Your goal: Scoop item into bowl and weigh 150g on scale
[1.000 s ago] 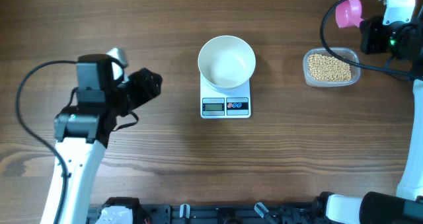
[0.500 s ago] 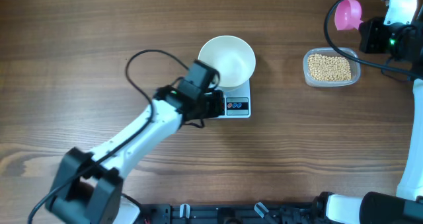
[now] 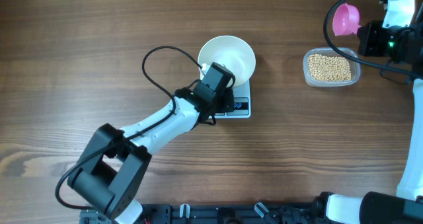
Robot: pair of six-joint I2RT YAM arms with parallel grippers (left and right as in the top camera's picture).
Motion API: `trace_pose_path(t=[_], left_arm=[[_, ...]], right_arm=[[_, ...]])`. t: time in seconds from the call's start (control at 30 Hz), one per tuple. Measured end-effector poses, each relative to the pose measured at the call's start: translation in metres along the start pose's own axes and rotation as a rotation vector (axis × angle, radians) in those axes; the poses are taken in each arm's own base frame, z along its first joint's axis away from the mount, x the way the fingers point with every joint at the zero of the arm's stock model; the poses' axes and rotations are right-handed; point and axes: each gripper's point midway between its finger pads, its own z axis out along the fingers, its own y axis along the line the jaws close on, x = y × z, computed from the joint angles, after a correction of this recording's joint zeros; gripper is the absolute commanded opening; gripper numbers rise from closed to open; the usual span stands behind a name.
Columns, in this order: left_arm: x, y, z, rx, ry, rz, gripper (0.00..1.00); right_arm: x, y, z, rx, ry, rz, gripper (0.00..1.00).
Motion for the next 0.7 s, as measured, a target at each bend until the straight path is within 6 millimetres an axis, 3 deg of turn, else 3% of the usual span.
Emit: trace_pose_path(t=[0.37,0.5,0.7], left_arm=[[0.010,-0.011,0.004,0.028,0.025,0.022,0.04],[0.020,-0.004,0.017,0.004,0.063,0.022,0.04],[0.017,-0.007,0.019,0.014,0.049,0.023,0.04]], right_arm=[[0.000,0.000,0.000,0.000,-0.001,0.000,0.04],[-0.001,0.000,0.000,0.001,-0.005,-0.002,0.04],[-0.001,0.000,0.000,0.001,-0.004,-0.001,0.04]])
